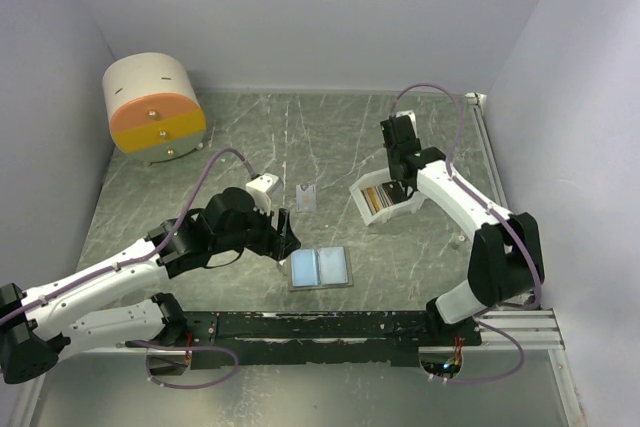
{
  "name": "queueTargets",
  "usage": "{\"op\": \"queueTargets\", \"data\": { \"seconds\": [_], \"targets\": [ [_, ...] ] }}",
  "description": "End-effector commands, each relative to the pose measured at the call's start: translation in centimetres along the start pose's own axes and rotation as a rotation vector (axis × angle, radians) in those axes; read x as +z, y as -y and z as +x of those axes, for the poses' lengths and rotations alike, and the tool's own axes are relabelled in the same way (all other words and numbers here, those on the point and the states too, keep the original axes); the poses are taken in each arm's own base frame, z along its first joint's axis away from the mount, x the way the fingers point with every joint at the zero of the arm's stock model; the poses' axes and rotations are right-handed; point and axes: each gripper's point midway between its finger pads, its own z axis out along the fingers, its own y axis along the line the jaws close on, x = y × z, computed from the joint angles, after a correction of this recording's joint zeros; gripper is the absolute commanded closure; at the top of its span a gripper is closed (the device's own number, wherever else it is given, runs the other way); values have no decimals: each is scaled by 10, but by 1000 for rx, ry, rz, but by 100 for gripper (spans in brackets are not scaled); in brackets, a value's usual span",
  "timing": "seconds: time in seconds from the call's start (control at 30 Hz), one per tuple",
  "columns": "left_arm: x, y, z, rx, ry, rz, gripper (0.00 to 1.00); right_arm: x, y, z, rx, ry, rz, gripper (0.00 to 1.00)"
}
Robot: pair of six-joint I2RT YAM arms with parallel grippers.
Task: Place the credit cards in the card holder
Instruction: Pick up the credit card from the storage box, then insert the credit card into the card holder.
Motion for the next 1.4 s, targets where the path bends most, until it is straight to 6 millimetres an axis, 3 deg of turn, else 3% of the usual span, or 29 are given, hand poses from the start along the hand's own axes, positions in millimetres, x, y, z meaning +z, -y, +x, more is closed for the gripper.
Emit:
{"op": "queueTargets", "data": {
  "seconds": [0.0,0.3,0.43,0.6,0.73,0.87,1.0,1.17,1.37],
  "targets": [
    [3,-2,0,-3,5,-18,19,-26,12,-21,55,59,14,100],
    [11,3,0,-113,18,-4,27,-82,2,-47,171,203,-186,100],
    [17,6,5,-148,-1,6,42,-108,-10,-48,224,261,-325,100],
    [25,6,13,-207,-8,16,76,-136,-32,-35,338,269,-506,100],
    [33,-1,26,-241,-28,-3,91,-153,-50,-18,439,252,-651,100],
    [42,-8,40,-259,-45,-15,93,-166,-76,2,498,216,-825,100],
    [56,-8,52,-275,-46,22,93,-159,-89,29,529,141,-854,100],
    [75,-7,68,-274,-103,40,93,-158,-97,45,606,104,-897,100],
    [91,-19,82,-275,-145,-19,93,-152,-125,73,657,7,-967,100]
  ]
}}
